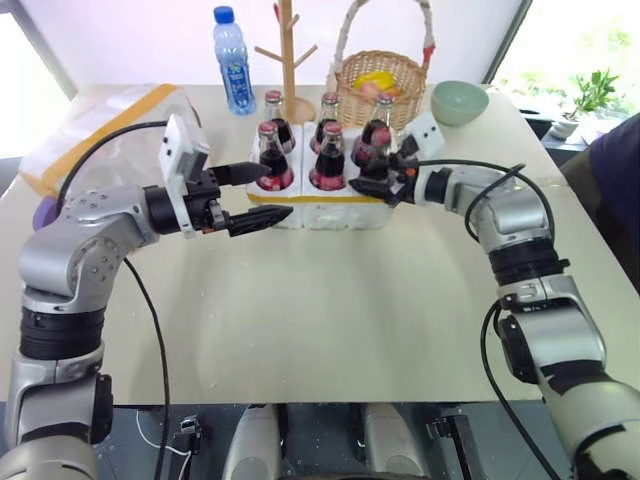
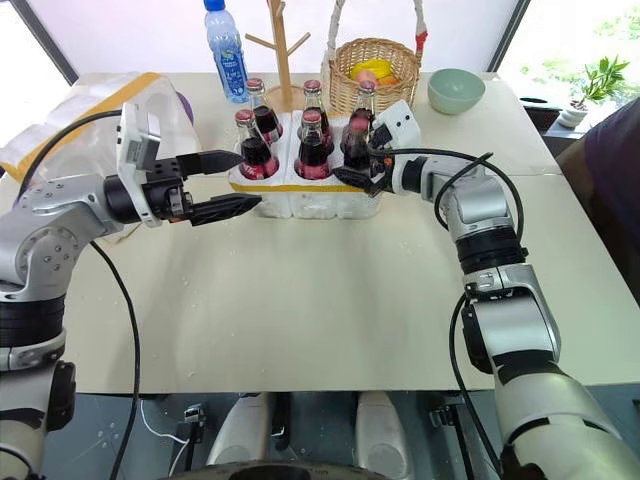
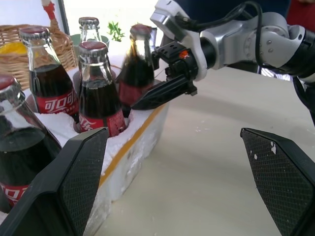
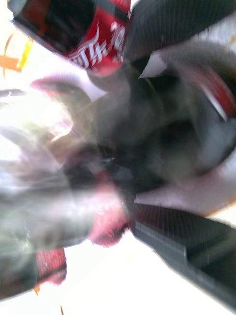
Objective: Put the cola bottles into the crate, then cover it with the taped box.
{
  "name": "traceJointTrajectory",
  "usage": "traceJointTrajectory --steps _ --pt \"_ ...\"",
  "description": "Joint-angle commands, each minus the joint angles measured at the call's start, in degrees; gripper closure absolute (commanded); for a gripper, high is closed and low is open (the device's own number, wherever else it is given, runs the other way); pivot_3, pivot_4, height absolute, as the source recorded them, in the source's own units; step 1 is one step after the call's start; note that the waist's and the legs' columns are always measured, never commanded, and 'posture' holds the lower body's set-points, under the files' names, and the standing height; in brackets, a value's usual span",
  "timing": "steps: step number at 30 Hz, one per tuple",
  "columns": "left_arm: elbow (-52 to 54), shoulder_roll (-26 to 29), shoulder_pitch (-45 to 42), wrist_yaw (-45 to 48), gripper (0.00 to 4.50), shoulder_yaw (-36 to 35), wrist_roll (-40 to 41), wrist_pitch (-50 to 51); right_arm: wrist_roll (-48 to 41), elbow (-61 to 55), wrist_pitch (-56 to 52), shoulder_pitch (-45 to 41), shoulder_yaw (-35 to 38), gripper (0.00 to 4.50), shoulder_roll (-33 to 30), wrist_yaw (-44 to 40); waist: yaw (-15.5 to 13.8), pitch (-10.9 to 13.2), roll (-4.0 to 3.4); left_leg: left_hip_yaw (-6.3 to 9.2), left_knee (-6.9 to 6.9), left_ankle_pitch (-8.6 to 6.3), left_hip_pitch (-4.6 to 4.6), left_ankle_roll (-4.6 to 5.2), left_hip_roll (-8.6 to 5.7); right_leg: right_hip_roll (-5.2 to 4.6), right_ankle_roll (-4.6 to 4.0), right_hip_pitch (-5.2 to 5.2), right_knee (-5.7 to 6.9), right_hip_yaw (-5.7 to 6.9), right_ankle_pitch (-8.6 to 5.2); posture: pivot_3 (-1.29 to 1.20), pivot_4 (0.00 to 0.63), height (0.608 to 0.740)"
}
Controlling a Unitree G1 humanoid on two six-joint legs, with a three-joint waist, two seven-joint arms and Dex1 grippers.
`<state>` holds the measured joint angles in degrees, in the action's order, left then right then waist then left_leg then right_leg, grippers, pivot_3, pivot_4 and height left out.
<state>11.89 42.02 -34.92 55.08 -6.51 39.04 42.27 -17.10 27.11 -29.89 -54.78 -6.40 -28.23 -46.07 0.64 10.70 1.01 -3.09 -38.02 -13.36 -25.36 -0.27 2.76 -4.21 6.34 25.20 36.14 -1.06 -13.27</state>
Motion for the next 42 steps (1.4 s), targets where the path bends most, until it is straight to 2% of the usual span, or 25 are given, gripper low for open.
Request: traceJointTrajectory --steps 1,8,11,14,16,19,24,28,31,36,42 --pt "0.87 4.61 0.22 2.02 0.00 -3.91 0.68 -0.13 -3.46 -10.14 -4.53 1.98 4.35 0.01 -4.71 -3.73 0.03 0.00 -0.01 0.01 0.00 0.00 -0.01 0.00 0.00 0.00 0.00 0.02 0.00 0.01 0.00 0.00 0.150 0.740" --pt "-4.32 23.39 4.40 12.13 0.00 -15.73 2.67 3.75 -14.53 -25.31 -16.45 3.88 13.98 0.01 -21.22 -14.92 0.39 0.06 -0.05 -0.04 0.08 -0.01 0.01 0.00 0.04 0.00 -0.03 0.09 -0.03 0.01 -0.02 0.00 0.150 0.740" --pt "-12.30 33.52 11.22 19.34 0.00 -22.83 -1.99 2.43 -18.97 -29.15 -18.16 5.34 17.39 0.01 -28.59 -22.06 0.65 0.07 -0.07 -0.09 0.13 -0.01 0.07 0.00 0.10 0.03 -0.24 0.14 -0.01 0.01 -0.14 0.00 0.150 0.740" --pt "-23.54 40.56 19.04 26.41 0.00 -27.44 -9.60 -4.08 -23.43 -32.05 -19.56 5.23 19.91 0.01 -31.87 -26.01 0.85 0.07 -0.09 -0.16 0.20 -0.02 0.12 -0.01 0.16 0.03 -0.37 0.17 -0.04 0.02 -0.21 0.00 0.150 0.740" --pt "-32.28 43.62 20.65 27.97 0.00 -27.04 -13.39 -9.89 -26.38 -33.05 -21.20 3.89 21.07 0.01 -32.37 -26.60 0.86 0.08 -0.11 -0.28 0.24 -0.03 0.17 -0.03 0.17 -0.03 -0.60 0.22 -0.03 0.01 -0.34 0.00 0.150 0.740" --pt "-43.35 46.04 15.52 27.17 0.00 -20.75 -16.23 -15.98 -29.96 -33.70 -23.18 1.19 21.56 0.01 -32.00 -26.25 0.73 0.08 -0.12 -0.36 0.24 -0.03 0.18 -0.05 0.17 -0.16 -0.64 0.27 -0.03 0.02 -0.32 0.00 0.150 0.740" --pt "-54.35 46.28 5.39 31.17 0.00 -9.57 -21.52 -21.43 -30.43 -33.34 -23.29 -1.14 19.76 0.01 -31.21 -24.58 0.04 0.06 -0.08 -0.56 0.24 -0.04 -0.04 -0.07 0.07 -0.39 -0.64 0.47 -0.06 0.03 -0.32 0.00 0.150 0.740" --pt "-63.95 39.31 -7.41 27.32 0.00 1.03 -31.42 -28.25 -30.55 -33.83 -23.53 -0.66 19.83 0.01 -31.27 -23.31 -0.20 0.05 -0.08 -0.84 0.20 -0.03 -0.12 -0.05 0.04 -0.47 -0.60 0.57 0.02 -0.01 -0.30 0.00 0.150 0.740" --pt "-70.17 35.06 -15.80 26.31 0.00 6.14 -37.08 -31.26 -30.28 -33.49 -24.12 -1.11 20.05 0.01 -32.22 -22.38 -0.26 0.03 0.00 -0.83 0.06 -0.02 -0.09 -0.03 0.06 -0.40 -0.37 0.55 0.17 0.00 -0.17 0.00 0.150 0.740" --pt "-78.16 29.53 -24.61 24.10 0.00 11.24 -43.68 -35.04 -31.48 -34.85 -25.79 -1.55 20.97 0.01 -33.32 -20.98 0.22 0.07 0.28 -0.84 0.00 -0.03 -0.13 -0.02 0.08 -0.39 -0.30 0.55 0.14 -0.04 -0.13 0.00 0.150 0.740" --pt "-84.15 24.72 -29.47 18.95 0.00 13.15 -48.35 -36.79 -34.79 -39.01 -28.70 1.66 23.61 0.01 -36.28 -20.24 0.05 0.07 0.29 -0.81 0.05 -0.04 -0.12 0.00 0.10 -0.36 -0.29 0.59 0.20 -0.03 -0.12 0.00 0.150 0.740"
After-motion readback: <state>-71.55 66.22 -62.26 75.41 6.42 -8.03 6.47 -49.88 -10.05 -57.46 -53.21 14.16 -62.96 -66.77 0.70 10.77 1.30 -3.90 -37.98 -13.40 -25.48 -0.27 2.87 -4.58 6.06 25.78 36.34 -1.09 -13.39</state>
